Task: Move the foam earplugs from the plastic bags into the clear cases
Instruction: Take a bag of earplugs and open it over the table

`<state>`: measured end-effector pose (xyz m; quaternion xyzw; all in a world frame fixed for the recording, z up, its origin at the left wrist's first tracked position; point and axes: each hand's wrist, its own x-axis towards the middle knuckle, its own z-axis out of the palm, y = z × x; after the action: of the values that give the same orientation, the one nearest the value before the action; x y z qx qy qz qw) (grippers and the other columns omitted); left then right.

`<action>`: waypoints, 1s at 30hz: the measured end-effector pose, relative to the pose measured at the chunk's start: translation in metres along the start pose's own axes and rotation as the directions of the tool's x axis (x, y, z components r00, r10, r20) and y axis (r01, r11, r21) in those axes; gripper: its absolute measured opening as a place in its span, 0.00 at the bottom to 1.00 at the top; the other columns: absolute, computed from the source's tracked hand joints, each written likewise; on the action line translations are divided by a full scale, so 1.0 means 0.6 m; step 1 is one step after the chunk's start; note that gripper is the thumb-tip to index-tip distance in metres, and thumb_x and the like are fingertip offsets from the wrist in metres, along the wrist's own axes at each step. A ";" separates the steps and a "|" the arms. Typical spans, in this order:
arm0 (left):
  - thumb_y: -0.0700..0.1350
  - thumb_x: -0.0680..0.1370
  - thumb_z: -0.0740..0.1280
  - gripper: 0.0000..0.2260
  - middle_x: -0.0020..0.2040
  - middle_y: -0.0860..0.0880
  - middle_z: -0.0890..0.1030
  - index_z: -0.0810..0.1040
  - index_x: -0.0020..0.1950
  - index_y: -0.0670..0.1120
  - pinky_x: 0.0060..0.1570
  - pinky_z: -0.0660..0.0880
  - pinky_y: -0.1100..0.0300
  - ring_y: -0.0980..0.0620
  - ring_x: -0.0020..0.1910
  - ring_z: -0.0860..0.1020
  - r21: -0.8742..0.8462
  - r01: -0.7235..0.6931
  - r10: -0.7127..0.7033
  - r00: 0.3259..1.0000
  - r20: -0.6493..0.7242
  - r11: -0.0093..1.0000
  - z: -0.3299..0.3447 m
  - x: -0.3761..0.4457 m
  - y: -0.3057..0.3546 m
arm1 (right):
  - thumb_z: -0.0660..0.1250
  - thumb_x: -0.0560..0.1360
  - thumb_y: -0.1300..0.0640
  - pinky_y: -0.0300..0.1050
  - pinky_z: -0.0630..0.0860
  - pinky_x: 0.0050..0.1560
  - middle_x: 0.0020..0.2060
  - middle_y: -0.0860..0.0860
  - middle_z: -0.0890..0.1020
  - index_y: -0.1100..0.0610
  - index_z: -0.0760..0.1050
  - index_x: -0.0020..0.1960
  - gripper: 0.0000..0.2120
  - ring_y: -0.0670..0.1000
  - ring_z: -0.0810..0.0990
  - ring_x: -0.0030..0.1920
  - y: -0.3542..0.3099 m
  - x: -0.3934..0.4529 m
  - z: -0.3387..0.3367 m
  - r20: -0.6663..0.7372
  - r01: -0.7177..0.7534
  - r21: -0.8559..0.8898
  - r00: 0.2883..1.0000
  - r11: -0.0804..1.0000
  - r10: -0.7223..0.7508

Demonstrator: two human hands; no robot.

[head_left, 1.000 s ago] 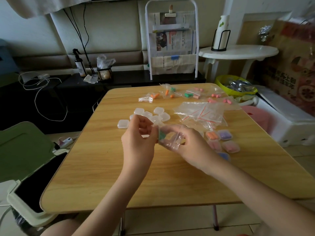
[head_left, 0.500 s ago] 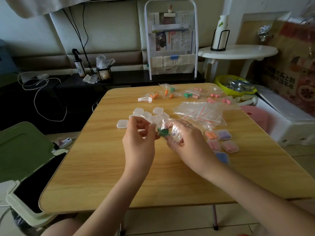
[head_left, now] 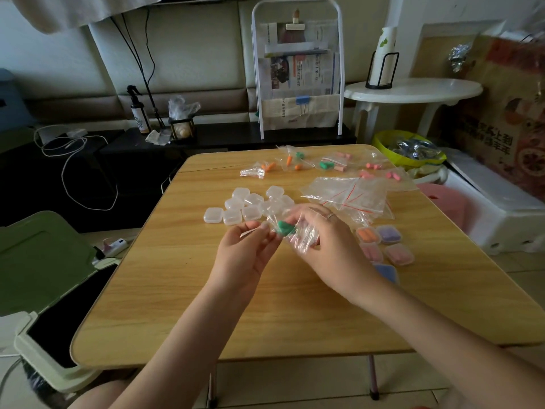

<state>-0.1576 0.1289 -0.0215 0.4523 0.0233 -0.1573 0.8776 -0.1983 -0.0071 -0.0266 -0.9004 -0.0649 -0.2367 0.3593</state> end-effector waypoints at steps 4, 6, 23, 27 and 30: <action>0.33 0.78 0.63 0.05 0.40 0.44 0.76 0.70 0.52 0.40 0.39 0.80 0.64 0.54 0.35 0.79 0.240 -0.122 0.143 0.987 -0.071 0.963 -0.001 0.001 -0.005 | 0.68 0.75 0.57 0.40 0.69 0.60 0.59 0.44 0.72 0.48 0.71 0.51 0.09 0.45 0.69 0.62 0.000 -0.001 0.004 0.136 -0.045 -0.078 0.989 0.996 0.056; 0.33 0.78 0.63 0.05 0.42 0.43 0.76 0.70 0.51 0.41 0.38 0.79 0.65 0.54 0.35 0.79 0.302 -0.148 0.179 0.981 -0.077 0.942 0.002 0.001 -0.007 | 0.68 0.76 0.55 0.41 0.68 0.59 0.57 0.43 0.71 0.47 0.70 0.49 0.08 0.46 0.70 0.62 0.001 0.002 0.004 0.166 -0.072 -0.067 0.983 0.995 0.082; 0.31 0.76 0.65 0.04 0.37 0.48 0.79 0.74 0.47 0.39 0.41 0.80 0.65 0.55 0.35 0.80 0.145 -0.043 0.037 0.999 0.039 0.989 -0.004 0.011 0.004 | 0.72 0.72 0.59 0.26 0.67 0.44 0.43 0.35 0.76 0.52 0.80 0.47 0.05 0.33 0.74 0.45 -0.010 -0.005 -0.013 0.046 -0.039 0.049 0.998 0.998 0.037; 0.31 0.76 0.64 0.04 0.38 0.47 0.80 0.77 0.47 0.36 0.41 0.80 0.65 0.55 0.35 0.81 0.079 0.001 -0.004 0.999 0.043 0.997 -0.009 0.016 0.011 | 0.71 0.71 0.64 0.41 0.77 0.45 0.48 0.49 0.82 0.61 0.81 0.48 0.06 0.47 0.79 0.48 0.001 -0.001 -0.011 -0.023 -0.042 0.155 0.999 0.987 0.046; 0.31 0.76 0.64 0.04 0.40 0.45 0.81 0.78 0.47 0.35 0.43 0.81 0.63 0.54 0.37 0.81 -0.042 0.057 -0.057 0.998 0.020 0.997 -0.020 0.027 0.023 | 0.71 0.74 0.62 0.43 0.81 0.46 0.45 0.47 0.83 0.55 0.80 0.47 0.05 0.45 0.82 0.48 -0.004 -0.001 -0.016 -0.047 -0.099 0.411 0.990 0.906 0.130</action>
<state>-0.1367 0.1418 -0.0205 0.4310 0.0316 -0.1860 0.8824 -0.2031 -0.0118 -0.0190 -0.7987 -0.0468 -0.2293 0.5543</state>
